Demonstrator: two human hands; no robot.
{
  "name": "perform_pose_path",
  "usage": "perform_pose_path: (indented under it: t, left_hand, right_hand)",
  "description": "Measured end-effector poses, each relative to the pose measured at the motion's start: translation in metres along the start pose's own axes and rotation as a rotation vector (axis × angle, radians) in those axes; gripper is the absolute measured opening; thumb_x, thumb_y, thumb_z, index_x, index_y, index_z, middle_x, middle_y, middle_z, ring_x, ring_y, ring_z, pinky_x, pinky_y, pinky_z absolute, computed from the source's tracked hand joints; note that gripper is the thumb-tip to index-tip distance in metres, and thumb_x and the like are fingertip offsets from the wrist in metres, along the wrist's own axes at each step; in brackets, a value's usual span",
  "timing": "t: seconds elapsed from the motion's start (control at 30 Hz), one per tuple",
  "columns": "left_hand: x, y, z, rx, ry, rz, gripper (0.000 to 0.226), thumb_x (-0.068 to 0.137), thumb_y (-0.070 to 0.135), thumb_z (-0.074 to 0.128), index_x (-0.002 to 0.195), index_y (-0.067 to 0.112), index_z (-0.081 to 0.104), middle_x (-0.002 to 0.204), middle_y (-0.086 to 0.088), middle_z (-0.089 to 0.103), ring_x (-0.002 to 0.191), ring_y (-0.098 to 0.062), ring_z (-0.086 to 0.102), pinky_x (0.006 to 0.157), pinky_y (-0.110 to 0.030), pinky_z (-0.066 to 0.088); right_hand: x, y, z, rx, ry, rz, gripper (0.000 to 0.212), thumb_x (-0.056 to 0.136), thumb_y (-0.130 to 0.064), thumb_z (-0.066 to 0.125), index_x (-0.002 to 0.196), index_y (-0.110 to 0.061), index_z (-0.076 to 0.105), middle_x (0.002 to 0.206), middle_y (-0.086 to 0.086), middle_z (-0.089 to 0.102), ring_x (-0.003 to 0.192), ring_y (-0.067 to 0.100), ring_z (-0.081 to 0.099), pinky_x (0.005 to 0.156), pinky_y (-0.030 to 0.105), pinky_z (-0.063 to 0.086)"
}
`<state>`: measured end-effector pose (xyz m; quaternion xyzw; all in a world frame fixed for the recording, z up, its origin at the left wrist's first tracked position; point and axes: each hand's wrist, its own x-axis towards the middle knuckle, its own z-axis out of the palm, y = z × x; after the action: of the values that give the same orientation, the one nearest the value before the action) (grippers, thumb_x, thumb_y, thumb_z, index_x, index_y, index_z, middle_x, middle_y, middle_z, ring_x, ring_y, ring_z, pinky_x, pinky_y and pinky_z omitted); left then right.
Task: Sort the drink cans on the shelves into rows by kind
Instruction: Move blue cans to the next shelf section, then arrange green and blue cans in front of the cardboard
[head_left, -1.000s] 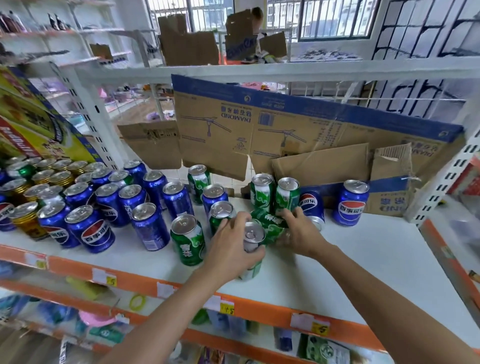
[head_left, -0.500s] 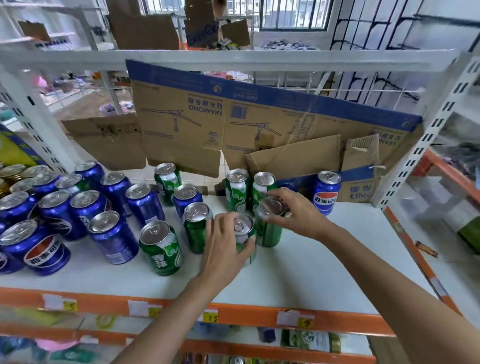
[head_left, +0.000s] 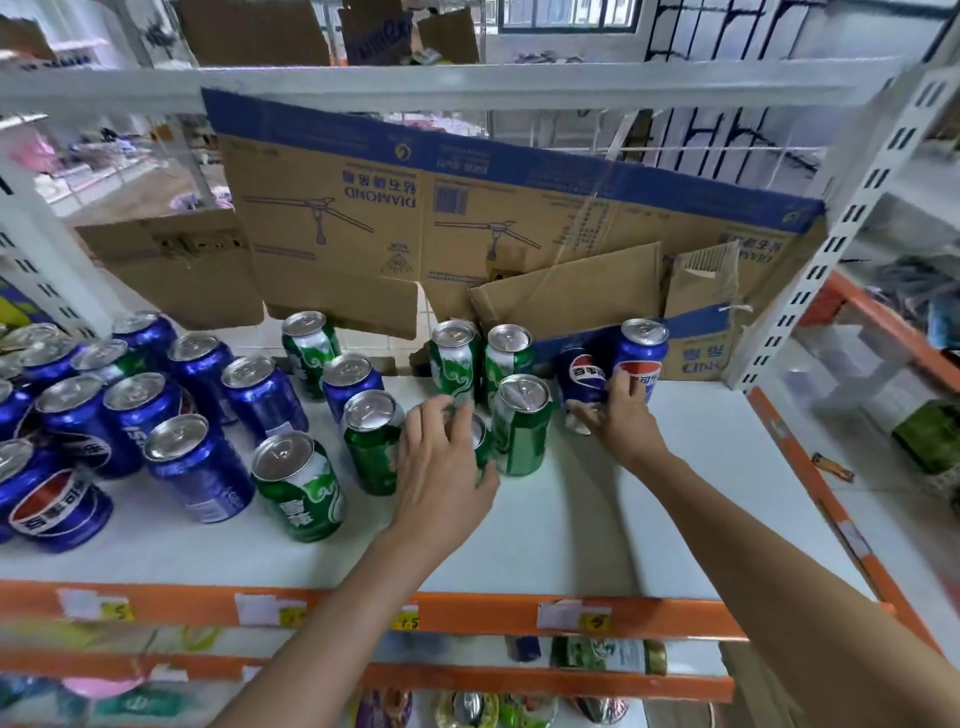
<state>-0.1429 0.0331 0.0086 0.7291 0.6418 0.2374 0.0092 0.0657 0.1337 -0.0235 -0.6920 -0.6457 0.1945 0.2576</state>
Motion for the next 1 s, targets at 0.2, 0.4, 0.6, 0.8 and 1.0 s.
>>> perform_pose_path:
  t: [0.2, 0.4, 0.6, 0.8, 1.0]
  left_hand:
    - [0.001, 0.062, 0.009, -0.226, 0.096, 0.106, 0.039, 0.081, 0.025, 0.056, 0.119, 0.014, 0.055, 0.121, -0.003, 0.045, 0.115, -0.017, 0.039, 0.095, -0.026, 0.032]
    - [0.009, 0.119, 0.062, -0.483, -0.149, -0.142, 0.054, 0.086, 0.026, 0.063, 0.131, 0.007, 0.039, 0.126, -0.004, 0.039, 0.118, -0.015, 0.040, 0.092, -0.015, 0.029]
    - [0.027, 0.144, 0.109, -0.653, -0.242, -0.690, 0.086, 0.070, 0.058, 0.071, 0.128, 0.001, 0.042, 0.128, -0.013, 0.047, 0.118, -0.031, 0.050, 0.092, -0.032, 0.046]
    - [0.031, 0.157, 0.109, -0.790, -0.093, -0.713, 0.068, 0.064, 0.032, 0.083, 0.118, 0.010, 0.049, 0.123, -0.010, 0.049, 0.104, -0.024, 0.057, 0.092, -0.038, 0.050]
    - [0.030, 0.174, 0.097, -0.447, 0.161, -0.350, 0.065, 0.063, 0.017, 0.082, 0.118, 0.015, 0.047, 0.119, -0.001, 0.034, 0.114, -0.021, 0.044, 0.100, -0.034, 0.042]
  right_hand:
    - [-0.005, 0.028, -0.024, 0.190, -0.177, -0.009, 0.064, 0.074, -0.022, 0.074, 0.124, -0.006, 0.037, 0.130, 0.013, 0.039, 0.113, 0.029, 0.049, 0.095, 0.040, 0.046]
    - [-0.038, 0.083, -0.066, -0.079, -0.410, -0.287, 0.079, 0.067, -0.045, 0.073, 0.132, -0.013, 0.040, 0.119, 0.007, 0.040, 0.112, 0.021, 0.044, 0.096, 0.026, 0.038]
    - [-0.060, 0.109, -0.079, -0.074, -0.347, -0.461, 0.066, 0.072, -0.041, 0.075, 0.120, -0.009, 0.042, 0.114, 0.005, 0.044, 0.105, 0.019, 0.042, 0.089, 0.026, 0.036]
    - [-0.055, 0.136, -0.096, -0.443, -0.335, -0.522, 0.066, 0.077, -0.054, 0.044, 0.125, -0.010, 0.049, 0.122, 0.007, 0.048, 0.114, 0.027, 0.046, 0.088, 0.035, 0.043]
    - [-0.053, 0.158, -0.107, -0.600, -0.386, -0.524, 0.050, 0.088, -0.045, 0.042, 0.110, -0.005, 0.062, 0.115, 0.012, 0.055, 0.106, 0.033, 0.054, 0.078, 0.040, 0.050]
